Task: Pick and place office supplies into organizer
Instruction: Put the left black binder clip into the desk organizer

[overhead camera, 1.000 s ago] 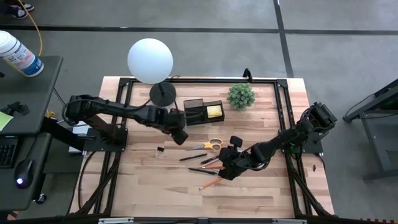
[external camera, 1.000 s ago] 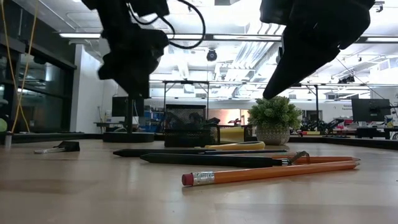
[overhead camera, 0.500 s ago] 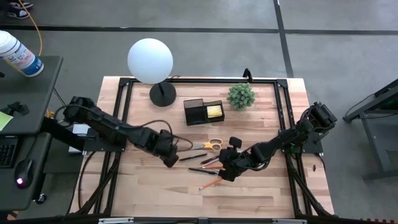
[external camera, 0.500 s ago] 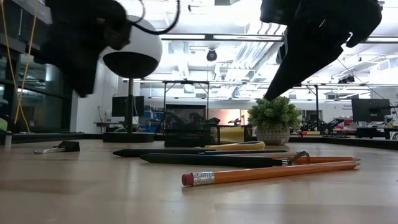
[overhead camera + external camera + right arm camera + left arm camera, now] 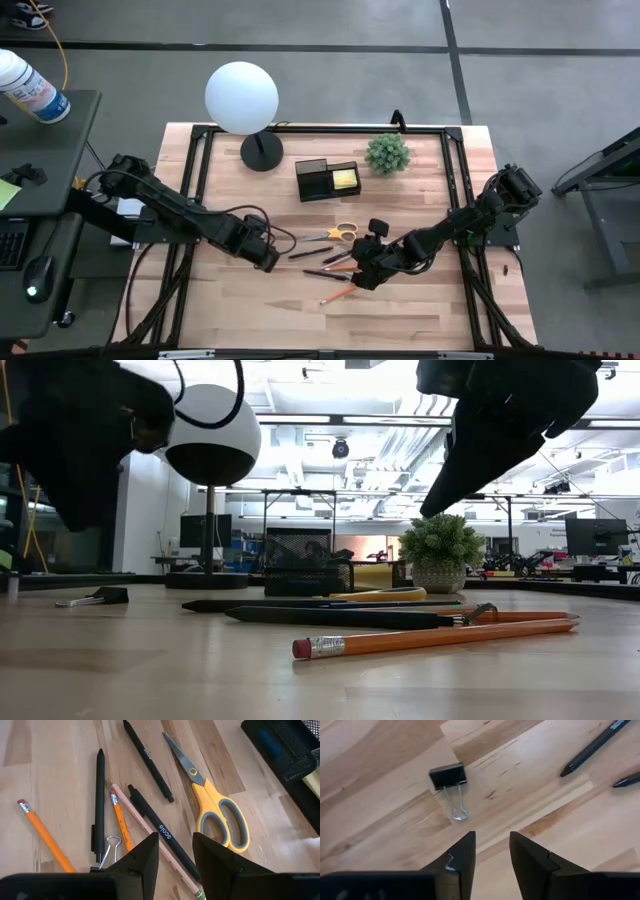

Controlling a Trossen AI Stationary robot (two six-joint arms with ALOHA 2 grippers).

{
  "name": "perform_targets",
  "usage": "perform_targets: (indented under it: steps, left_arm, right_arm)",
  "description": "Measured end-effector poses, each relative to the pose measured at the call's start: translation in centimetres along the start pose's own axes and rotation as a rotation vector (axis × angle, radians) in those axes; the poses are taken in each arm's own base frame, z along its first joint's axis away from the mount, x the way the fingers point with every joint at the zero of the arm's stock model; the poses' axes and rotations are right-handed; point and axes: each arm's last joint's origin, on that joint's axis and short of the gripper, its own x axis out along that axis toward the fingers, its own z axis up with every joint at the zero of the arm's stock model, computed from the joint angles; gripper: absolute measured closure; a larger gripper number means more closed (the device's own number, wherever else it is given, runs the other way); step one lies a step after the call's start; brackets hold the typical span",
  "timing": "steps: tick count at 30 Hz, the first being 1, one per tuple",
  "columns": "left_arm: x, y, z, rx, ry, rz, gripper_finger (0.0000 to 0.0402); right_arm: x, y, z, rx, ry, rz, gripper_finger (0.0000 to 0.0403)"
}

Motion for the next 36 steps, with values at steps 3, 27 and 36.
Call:
perform_targets:
  steps: [3,27,36]
  left_arm:
    - [0.0,0.2,0.0,-0.039,-0.006,-0.003,0.0277]
    - [4.3,3.0,-0.6,-0.158,-0.066,0.031,0.0307]
    - [4.9,3.2,0.1,-0.155,-0.117,0.077,0.0310]
  right_arm:
    - [0.0,0.0,0.1,0.004,-0.013,-0.007,0.0284]
    - [0.0,0.1,0.3,0.016,-0.044,-0.016,0.0284]
    - [0.0,0.2,0.5,0.029,-0.062,-0.004,0.0284]
